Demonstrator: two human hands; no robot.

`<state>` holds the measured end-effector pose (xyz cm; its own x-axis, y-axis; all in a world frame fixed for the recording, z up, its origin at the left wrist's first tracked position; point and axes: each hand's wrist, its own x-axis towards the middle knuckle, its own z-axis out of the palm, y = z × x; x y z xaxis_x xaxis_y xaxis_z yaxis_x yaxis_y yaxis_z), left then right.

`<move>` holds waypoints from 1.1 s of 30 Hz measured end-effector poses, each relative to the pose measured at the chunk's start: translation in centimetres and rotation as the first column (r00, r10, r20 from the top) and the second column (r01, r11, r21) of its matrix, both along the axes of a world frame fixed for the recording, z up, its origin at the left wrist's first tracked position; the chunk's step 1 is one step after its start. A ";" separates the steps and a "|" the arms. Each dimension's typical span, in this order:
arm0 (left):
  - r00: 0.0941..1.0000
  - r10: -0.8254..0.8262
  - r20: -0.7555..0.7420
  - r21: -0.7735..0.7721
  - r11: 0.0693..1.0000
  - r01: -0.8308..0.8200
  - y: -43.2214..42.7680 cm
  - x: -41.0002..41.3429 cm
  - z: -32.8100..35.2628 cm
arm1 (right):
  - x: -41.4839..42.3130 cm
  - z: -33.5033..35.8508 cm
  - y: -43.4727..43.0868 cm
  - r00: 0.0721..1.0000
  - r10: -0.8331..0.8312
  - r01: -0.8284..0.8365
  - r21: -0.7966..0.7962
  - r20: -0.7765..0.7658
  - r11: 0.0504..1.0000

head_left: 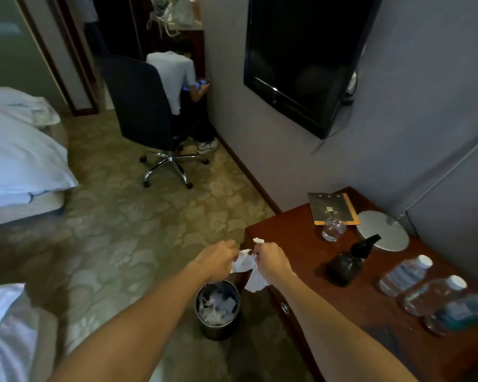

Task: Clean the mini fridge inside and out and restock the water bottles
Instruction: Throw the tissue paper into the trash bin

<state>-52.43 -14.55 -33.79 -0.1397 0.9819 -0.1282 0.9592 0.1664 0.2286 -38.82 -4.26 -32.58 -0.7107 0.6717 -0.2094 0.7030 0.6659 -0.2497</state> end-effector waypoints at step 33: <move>0.997 0.022 0.080 -0.298 0.955 0.003 4.3 -13.4 -45.1 | -13.2 -47.4 1.8 0.950 0.170 -0.098 -0.268 0.261 0.958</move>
